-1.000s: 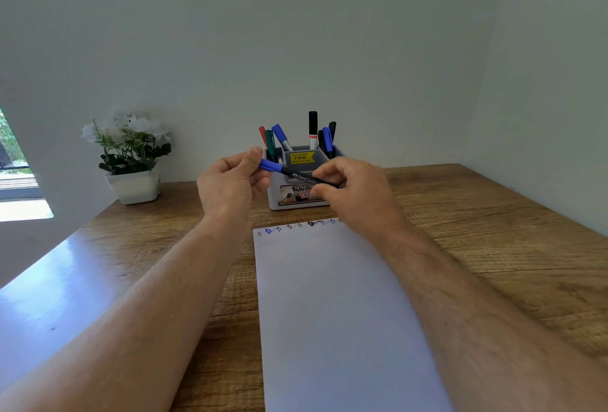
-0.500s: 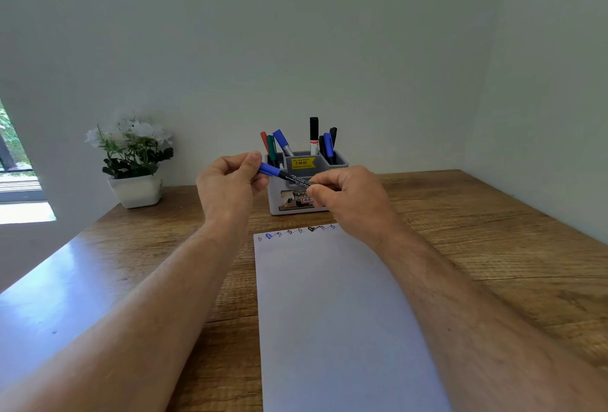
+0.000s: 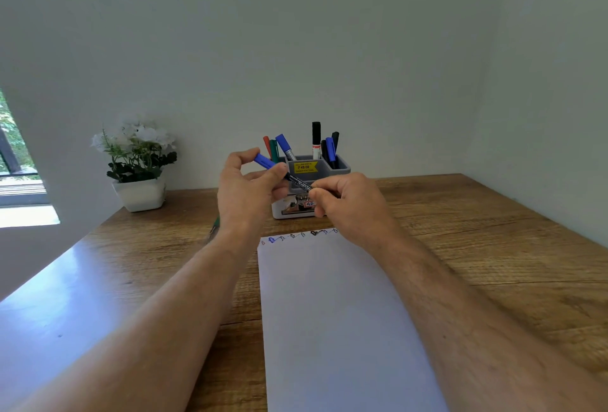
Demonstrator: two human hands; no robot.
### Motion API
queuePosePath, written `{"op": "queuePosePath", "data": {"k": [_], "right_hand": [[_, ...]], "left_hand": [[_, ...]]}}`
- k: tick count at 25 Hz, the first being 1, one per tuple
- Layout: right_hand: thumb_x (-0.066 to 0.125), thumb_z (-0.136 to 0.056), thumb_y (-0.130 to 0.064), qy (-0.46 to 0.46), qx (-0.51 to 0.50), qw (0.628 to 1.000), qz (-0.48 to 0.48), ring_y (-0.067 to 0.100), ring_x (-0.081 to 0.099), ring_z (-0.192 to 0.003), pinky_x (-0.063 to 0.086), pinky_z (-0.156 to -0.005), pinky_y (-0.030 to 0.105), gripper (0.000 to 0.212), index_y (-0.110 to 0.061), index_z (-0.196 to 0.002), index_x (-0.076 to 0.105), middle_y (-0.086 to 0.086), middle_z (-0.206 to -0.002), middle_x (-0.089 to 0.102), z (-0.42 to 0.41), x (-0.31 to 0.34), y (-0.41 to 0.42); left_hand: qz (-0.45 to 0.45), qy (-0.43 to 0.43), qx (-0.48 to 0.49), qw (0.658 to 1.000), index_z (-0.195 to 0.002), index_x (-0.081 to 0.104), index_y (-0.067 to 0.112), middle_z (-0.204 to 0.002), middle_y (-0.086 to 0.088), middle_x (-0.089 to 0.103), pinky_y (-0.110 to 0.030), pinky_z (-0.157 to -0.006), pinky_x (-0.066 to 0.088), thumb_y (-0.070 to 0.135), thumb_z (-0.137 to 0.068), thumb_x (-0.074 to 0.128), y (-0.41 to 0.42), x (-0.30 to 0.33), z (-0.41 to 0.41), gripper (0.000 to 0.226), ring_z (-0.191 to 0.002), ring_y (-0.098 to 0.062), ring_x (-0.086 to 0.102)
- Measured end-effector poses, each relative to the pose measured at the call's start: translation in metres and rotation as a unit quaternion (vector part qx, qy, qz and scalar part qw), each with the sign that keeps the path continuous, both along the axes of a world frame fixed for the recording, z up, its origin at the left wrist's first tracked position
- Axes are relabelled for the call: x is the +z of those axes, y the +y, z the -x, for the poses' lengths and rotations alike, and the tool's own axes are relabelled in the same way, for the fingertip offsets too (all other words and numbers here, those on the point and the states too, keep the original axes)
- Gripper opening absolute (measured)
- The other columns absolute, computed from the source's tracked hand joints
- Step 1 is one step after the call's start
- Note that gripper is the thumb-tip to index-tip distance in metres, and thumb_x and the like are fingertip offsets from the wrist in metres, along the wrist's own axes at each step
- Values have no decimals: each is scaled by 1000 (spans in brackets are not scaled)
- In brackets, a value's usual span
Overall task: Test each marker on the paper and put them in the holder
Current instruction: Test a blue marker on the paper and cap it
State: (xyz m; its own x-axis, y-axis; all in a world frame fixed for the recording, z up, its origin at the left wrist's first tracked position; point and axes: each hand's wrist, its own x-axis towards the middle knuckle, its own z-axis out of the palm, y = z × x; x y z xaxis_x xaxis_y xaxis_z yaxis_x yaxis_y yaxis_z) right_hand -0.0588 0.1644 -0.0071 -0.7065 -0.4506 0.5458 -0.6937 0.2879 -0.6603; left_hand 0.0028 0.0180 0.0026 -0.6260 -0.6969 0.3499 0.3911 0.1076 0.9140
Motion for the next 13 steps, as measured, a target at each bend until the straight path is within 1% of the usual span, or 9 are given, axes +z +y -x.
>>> {"op": "queuePosePath", "data": {"k": [2, 3, 4, 5, 7, 9, 10, 11, 13], "right_hand": [[61, -95, -26, 12, -2, 1000, -4, -10, 61, -62, 46, -54, 8, 17, -19, -102, 75, -13, -70, 67, -1, -2, -2], [61, -95, -28, 16, -6, 1000, -6, -5, 65, -70, 52, -61, 13, 20, -19, -108, 73, -12, -77, 69, -1, -3, -3], [62, -94, -30, 24, -10, 1000, -12, 0, 66, -76, 56, -66, 19, 23, -19, -112, 72, -11, -84, 70, 0, -4, -4], [62, -94, -32, 38, -18, 999, -25, 2, 65, -81, 55, -68, 19, 25, -20, -114, 71, -10, -90, 70, 1, -5, -4], [63, -92, -32, 59, -42, 996, -42, 2, 61, -87, 47, -73, 14, 28, -22, -118, 69, -8, -102, 71, 3, -7, -3], [64, -92, -26, 56, -64, 996, -38, 2, 57, -92, 44, -79, 16, 33, -22, -125, 64, -5, -109, 70, 6, -9, -1], [64, -92, -22, 51, -71, 996, -35, 3, 57, -92, 46, -82, 17, 34, -20, -127, 62, -4, -109, 69, 8, -9, -1], [63, -92, -20, 49, -74, 995, -34, 4, 58, -92, 48, -84, 19, 35, -19, -127, 62, -4, -105, 68, 8, -9, 0], [62, -93, -17, 54, -73, 995, -40, 3, 58, -86, 49, -82, 17, 33, -18, -126, 62, -8, -94, 63, 8, -10, -1]], "left_hand": [[1, 14, 1, 1000, -121, 54, 22, -81, -6, 75, -26, -63, 60, 10, -84, 75, 4, 3, -1, 45, -70, -18, 75], [6, 23, 6, 1000, -122, 54, 22, -80, -5, 75, -27, -63, 60, 9, -84, 75, 6, 4, -1, 46, -69, -18, 74], [18, 30, 13, 999, -122, 54, 22, -80, -4, 75, -28, -64, 60, 9, -84, 75, 7, 4, -2, 46, -69, -18, 74], [34, 39, 21, 998, -122, 54, 24, -80, -4, 75, -30, -66, 61, 10, -84, 75, 8, 5, -3, 45, -70, -18, 74], [65, 68, 40, 995, -119, 53, 27, -81, -4, 75, -33, -70, 61, 13, -85, 74, 9, 8, -5, 43, -71, -18, 74], [94, 108, 72, 987, -115, 52, 30, -80, -2, 74, -35, -71, 61, 13, -85, 74, 7, 13, -8, 41, -71, -16, 73], [111, 128, 92, 981, -113, 52, 31, -80, 1, 74, -36, -72, 61, 13, -85, 74, 5, 16, -9, 40, -71, -14, 73], [130, 148, 111, 974, -112, 52, 32, -80, 3, 74, -37, -74, 61, 13, -85, 74, 2, 19, -11, 39, -72, -14, 72], [179, 186, 150, 955, -111, 51, 36, -82, 8, 72, -38, -76, 60, 14, -86, 73, -3, 25, -12, 39, -76, -12, 71]]}}
